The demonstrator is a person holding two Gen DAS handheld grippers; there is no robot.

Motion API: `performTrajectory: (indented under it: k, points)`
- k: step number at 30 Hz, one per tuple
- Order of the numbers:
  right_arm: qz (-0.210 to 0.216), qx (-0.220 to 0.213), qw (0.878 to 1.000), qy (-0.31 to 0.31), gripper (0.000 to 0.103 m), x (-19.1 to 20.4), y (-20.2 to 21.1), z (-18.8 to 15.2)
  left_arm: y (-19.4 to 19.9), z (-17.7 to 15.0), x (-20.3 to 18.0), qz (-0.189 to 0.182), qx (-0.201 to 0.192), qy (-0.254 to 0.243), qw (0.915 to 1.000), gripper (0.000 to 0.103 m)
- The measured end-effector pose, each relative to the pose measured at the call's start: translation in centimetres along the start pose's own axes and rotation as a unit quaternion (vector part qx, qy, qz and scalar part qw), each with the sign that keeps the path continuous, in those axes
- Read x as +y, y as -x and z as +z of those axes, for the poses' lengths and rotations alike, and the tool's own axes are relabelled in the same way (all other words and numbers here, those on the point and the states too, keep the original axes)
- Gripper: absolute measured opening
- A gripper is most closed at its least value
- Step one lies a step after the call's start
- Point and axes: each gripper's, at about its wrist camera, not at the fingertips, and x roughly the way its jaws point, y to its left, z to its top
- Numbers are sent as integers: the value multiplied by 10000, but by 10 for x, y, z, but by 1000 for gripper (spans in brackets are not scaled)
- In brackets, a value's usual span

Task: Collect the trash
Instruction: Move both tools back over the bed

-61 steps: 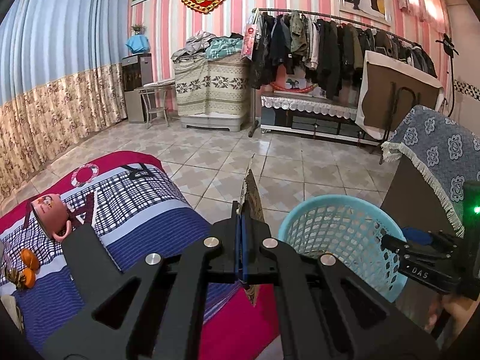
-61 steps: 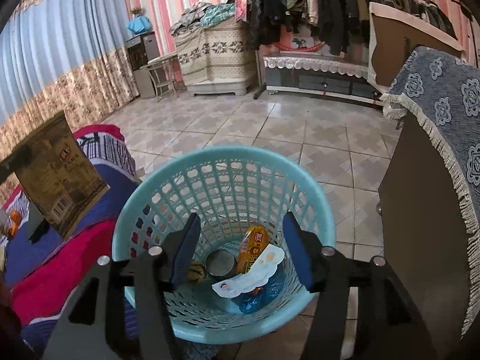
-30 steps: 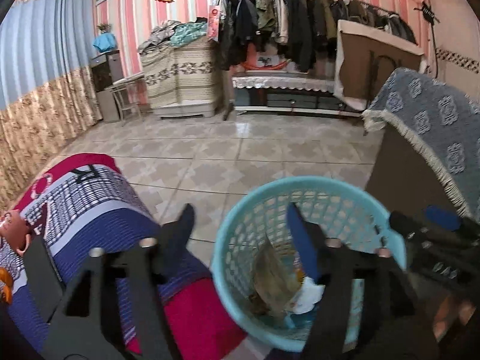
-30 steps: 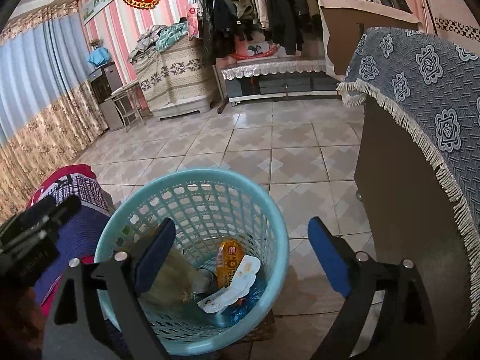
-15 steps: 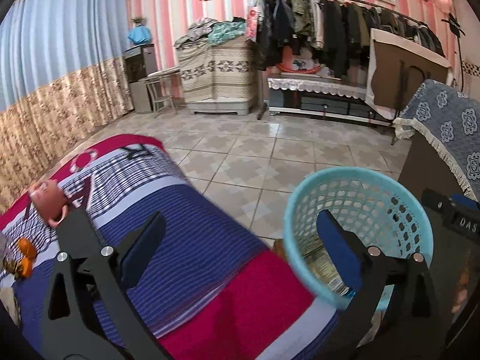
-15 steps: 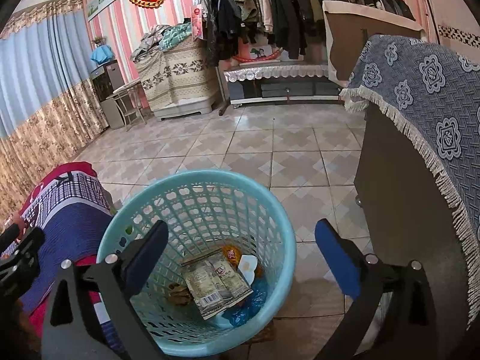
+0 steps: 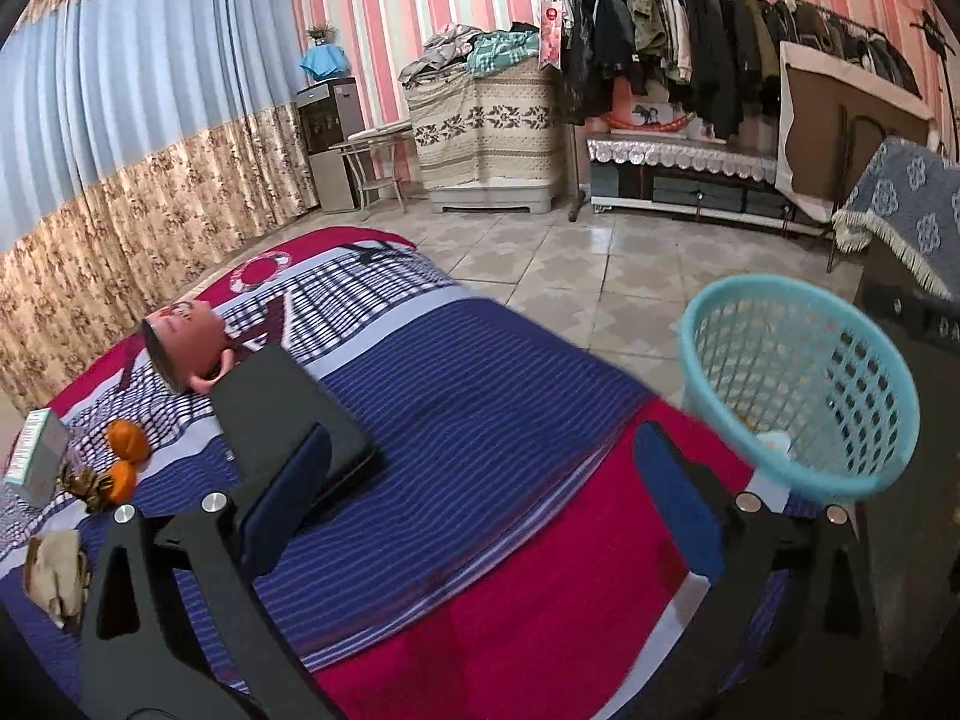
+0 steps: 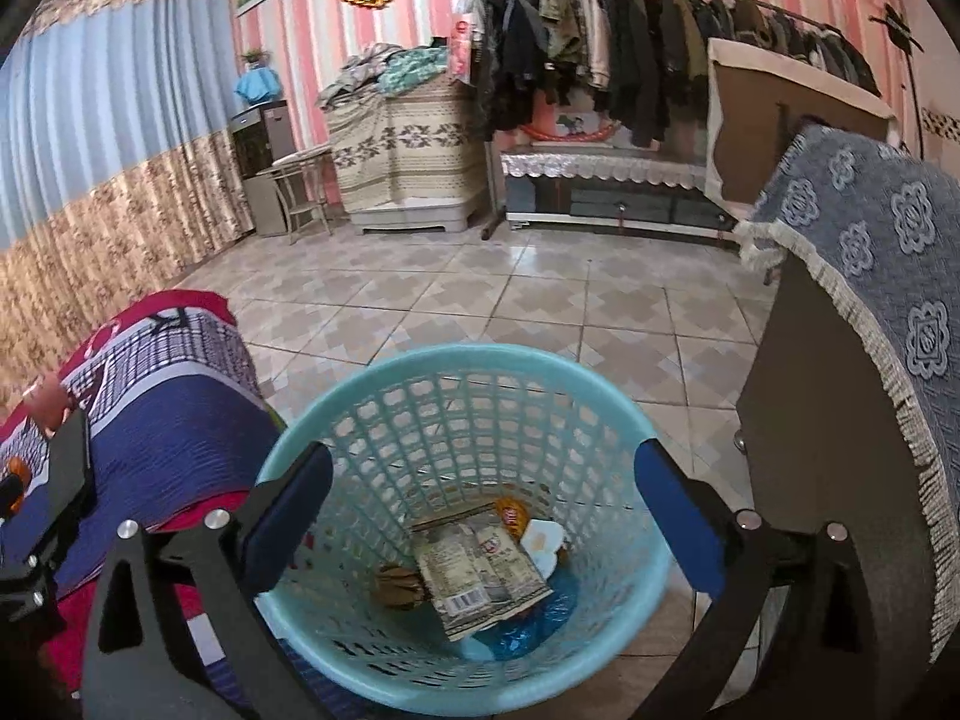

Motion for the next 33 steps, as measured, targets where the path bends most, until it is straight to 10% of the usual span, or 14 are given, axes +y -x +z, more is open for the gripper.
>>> performTrajectory:
  k: [15, 33]
  points:
    - [580, -111, 9949, 823, 98, 77, 13, -12, 30, -35, 39, -43, 54, 260, 9996, 97]
    - [1169, -214, 9810, 1531, 99, 155, 25, -42, 59, -63, 144, 756, 142, 1039, 9916, 98]
